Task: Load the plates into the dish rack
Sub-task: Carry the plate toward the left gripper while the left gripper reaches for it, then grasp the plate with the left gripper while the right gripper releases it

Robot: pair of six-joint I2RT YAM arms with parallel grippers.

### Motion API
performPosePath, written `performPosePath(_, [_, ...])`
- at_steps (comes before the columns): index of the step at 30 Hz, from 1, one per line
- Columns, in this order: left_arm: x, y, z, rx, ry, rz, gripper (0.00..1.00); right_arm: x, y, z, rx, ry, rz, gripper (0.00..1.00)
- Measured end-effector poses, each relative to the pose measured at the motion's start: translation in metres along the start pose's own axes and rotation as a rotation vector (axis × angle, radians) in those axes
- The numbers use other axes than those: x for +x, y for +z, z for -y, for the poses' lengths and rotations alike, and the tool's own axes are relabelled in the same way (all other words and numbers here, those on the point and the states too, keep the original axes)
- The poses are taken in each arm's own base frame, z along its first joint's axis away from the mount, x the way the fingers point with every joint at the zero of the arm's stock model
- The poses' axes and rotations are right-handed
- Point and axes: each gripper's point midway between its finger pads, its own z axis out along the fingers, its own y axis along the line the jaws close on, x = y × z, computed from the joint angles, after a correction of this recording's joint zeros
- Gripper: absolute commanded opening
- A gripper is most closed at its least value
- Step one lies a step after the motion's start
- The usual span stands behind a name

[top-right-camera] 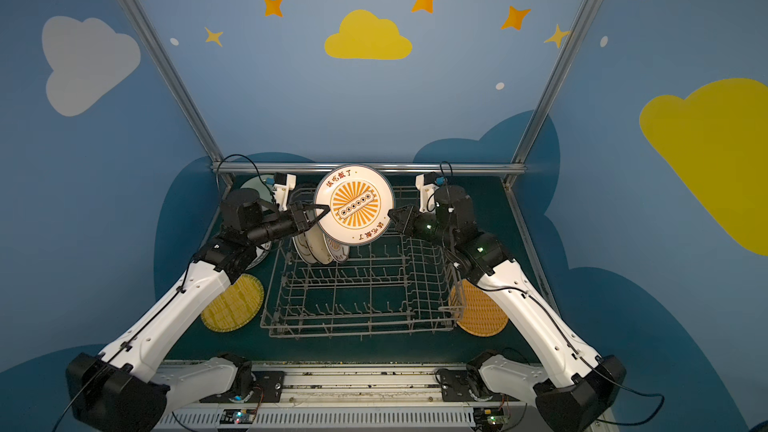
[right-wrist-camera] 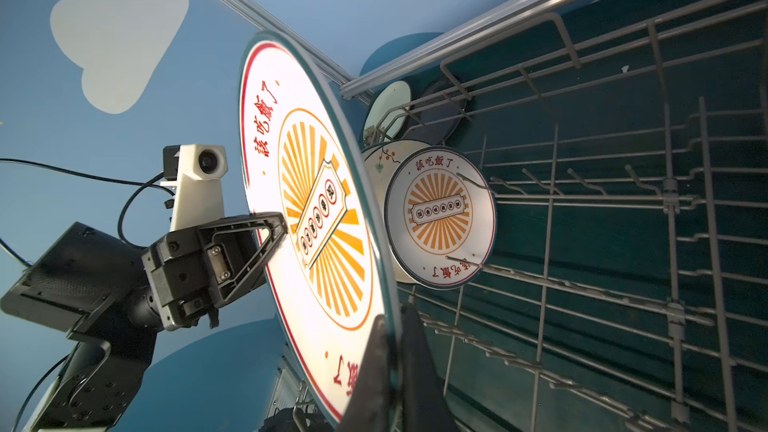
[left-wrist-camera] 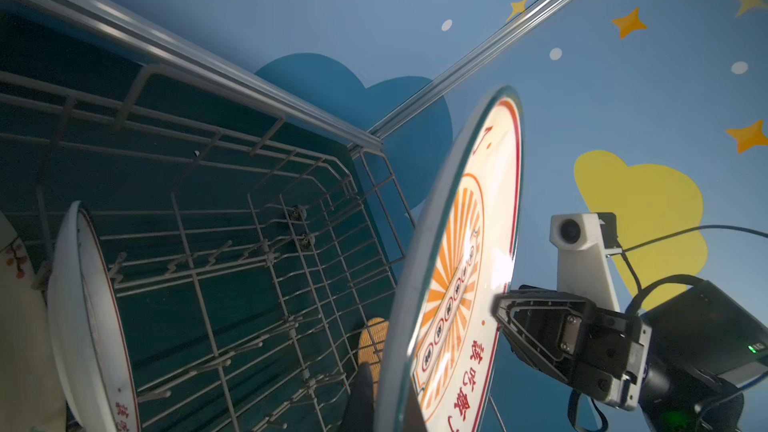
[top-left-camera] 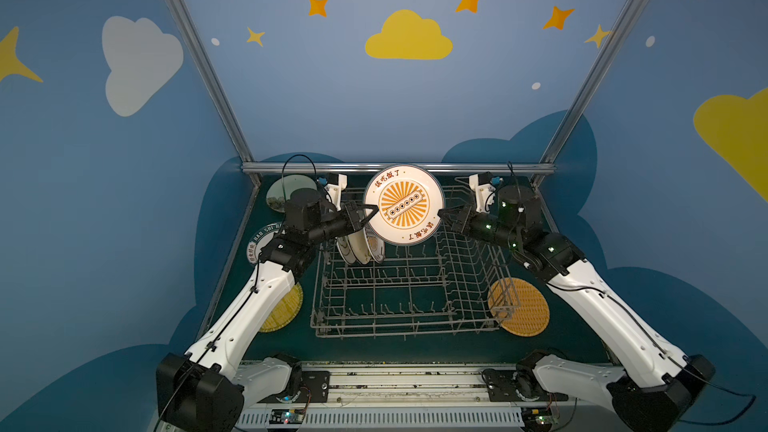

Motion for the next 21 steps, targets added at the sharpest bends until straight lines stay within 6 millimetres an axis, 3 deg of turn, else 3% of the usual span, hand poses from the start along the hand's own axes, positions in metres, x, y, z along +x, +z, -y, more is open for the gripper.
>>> performPosePath(2, [0.0, 0.0, 0.0, -0.003, -0.002, 0.003, 0.04, 0.0, 0.002, -0.001, -0.01, -0.01, -0.004, 0.5])
performPosePath(5, [0.004, -0.001, -0.004, -0.033, 0.0, -0.001, 0.04, -0.003, 0.004, -0.007, -0.025, -0.057, -0.007, 0.75])
performPosePath(6, [0.005, -0.002, -0.007, -0.053, 0.003, -0.001, 0.04, -0.006, 0.003, -0.009, -0.024, -0.078, -0.004, 0.78])
performPosePath(10, [0.007, -0.014, -0.021, -0.206, 0.063, 0.029, 0.04, -0.026, -0.011, -0.02, 0.002, -0.189, 0.049, 0.85])
performPosePath(14, [-0.009, -0.032, -0.025, -0.393, 0.134, 0.095, 0.04, -0.038, -0.033, -0.029, 0.032, -0.306, 0.102, 0.85])
performPosePath(18, [-0.031, -0.044, -0.012, -0.562, 0.198, 0.157, 0.04, -0.04, -0.051, -0.031, 0.055, -0.378, 0.122, 0.85])
performPosePath(21, [-0.038, -0.039, 0.003, -0.683, 0.268, 0.189, 0.04, -0.039, -0.058, -0.031, 0.064, -0.41, 0.121, 0.85])
